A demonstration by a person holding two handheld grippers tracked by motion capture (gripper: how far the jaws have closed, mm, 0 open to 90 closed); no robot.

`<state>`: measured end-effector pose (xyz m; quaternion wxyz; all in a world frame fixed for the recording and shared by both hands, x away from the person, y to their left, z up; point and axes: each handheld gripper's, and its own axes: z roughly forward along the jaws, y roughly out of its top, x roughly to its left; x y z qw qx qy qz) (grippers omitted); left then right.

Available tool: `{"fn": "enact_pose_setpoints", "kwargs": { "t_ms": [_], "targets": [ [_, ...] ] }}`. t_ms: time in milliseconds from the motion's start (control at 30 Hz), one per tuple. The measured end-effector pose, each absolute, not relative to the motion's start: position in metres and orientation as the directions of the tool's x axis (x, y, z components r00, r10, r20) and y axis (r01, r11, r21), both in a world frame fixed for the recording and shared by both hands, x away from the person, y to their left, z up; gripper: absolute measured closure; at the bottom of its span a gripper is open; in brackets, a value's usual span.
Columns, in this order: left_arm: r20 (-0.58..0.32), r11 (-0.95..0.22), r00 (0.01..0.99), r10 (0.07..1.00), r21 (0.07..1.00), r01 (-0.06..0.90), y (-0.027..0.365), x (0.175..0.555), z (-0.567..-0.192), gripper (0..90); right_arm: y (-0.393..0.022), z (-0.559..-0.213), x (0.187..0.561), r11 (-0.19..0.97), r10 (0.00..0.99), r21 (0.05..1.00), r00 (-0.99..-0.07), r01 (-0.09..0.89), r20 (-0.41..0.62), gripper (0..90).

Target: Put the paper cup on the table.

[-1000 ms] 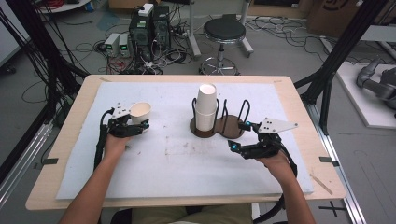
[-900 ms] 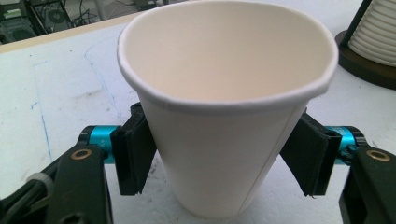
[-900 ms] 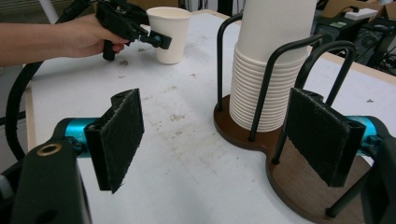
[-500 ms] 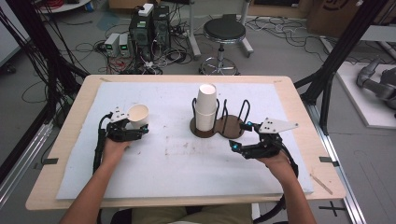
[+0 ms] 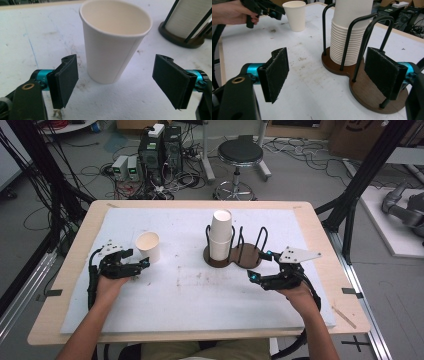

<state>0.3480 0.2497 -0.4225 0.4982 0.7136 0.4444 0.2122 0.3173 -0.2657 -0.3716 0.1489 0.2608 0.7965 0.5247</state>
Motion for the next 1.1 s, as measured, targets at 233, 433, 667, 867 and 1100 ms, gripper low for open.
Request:
{"fn": "enact_pose_setpoints", "kwargs": {
  "t_ms": [233, 433, 667, 867, 1100],
  "targets": [
    [-0.141, 0.012, 0.605, 0.783, 0.977, 0.212, 0.253, 0.327, -0.396, 20.7, -0.27, -0.376, 0.315, 0.363, 0.627, 0.895, -0.779, 0.259, -0.029, 20.4],
    [-0.123, 0.05, 0.665, 0.736, 0.991, 0.127, 0.249, 0.315, -0.383, 17.7, -0.279, -0.378, 0.312, 0.358, 0.67, 0.896, -0.741, 0.263, -0.05, 20.3],
    [-0.125, 0.062, 0.679, 0.724, 0.991, 0.116, 0.242, 0.318, -0.374, 16.8, -0.289, -0.38, 0.308, 0.324, 0.701, 0.907, -0.712, 0.268, -0.04, 20.4],
    [-0.114, 0.053, 0.696, 0.709, 0.993, 0.109, 0.235, 0.315, -0.371, 16.8, -0.294, -0.381, 0.306, 0.308, 0.718, 0.905, -0.696, 0.292, -0.02, 20.4],
    [-0.113, 0.05, 0.709, 0.696, 0.993, 0.109, 0.234, 0.313, -0.37, 16.8, -0.289, -0.377, 0.303, 0.291, 0.713, 0.913, -0.701, 0.287, -0.007, 20.4]
  ]
}}
